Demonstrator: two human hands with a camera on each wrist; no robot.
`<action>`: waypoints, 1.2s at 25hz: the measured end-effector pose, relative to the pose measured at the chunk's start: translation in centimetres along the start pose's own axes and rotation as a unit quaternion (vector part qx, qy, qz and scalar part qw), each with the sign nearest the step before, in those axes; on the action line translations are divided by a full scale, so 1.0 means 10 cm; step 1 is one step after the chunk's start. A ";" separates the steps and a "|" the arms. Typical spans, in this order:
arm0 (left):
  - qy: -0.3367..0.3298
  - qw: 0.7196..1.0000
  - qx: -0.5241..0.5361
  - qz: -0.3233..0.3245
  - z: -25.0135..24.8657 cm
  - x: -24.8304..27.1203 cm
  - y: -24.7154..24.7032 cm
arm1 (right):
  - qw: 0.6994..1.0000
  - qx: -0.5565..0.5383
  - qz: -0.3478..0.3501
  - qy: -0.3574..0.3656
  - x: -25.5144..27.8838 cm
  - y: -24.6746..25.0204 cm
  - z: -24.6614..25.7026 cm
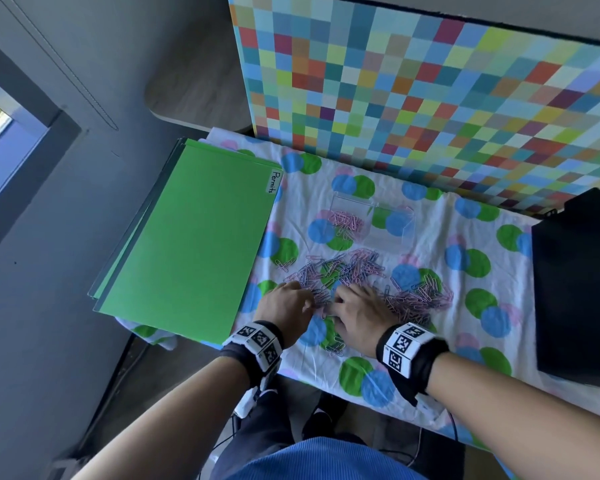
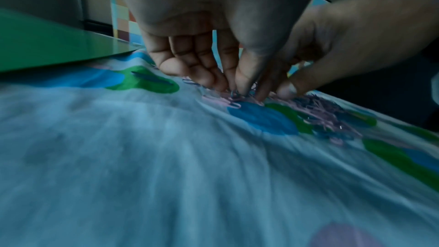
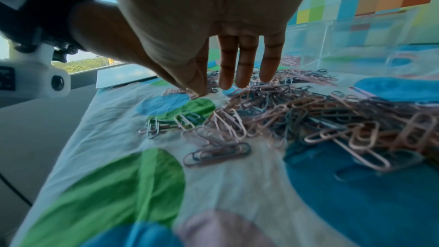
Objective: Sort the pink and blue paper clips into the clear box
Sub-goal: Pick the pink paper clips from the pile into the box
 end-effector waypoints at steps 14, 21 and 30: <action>0.036 0.999 0.021 -0.035 0.40 0.02 0.25 | 1.000 -0.003 -0.008 -0.003 -0.11 -0.03 -0.02; -0.050 0.998 -0.032 0.023 0.22 0.15 -0.01 | 0.997 -0.059 0.037 -0.017 -0.18 -0.15 -0.01; -0.026 1.000 -0.009 0.007 0.27 0.18 0.00 | 0.969 -0.231 0.025 -0.084 -0.31 -0.12 0.04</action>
Point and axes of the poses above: each hand's wrist, its own x-axis away from the middle knuckle, its own y-axis out of the back of the hand, z = x × y, the point moved 9 cm from there along -x, towards the middle knuckle
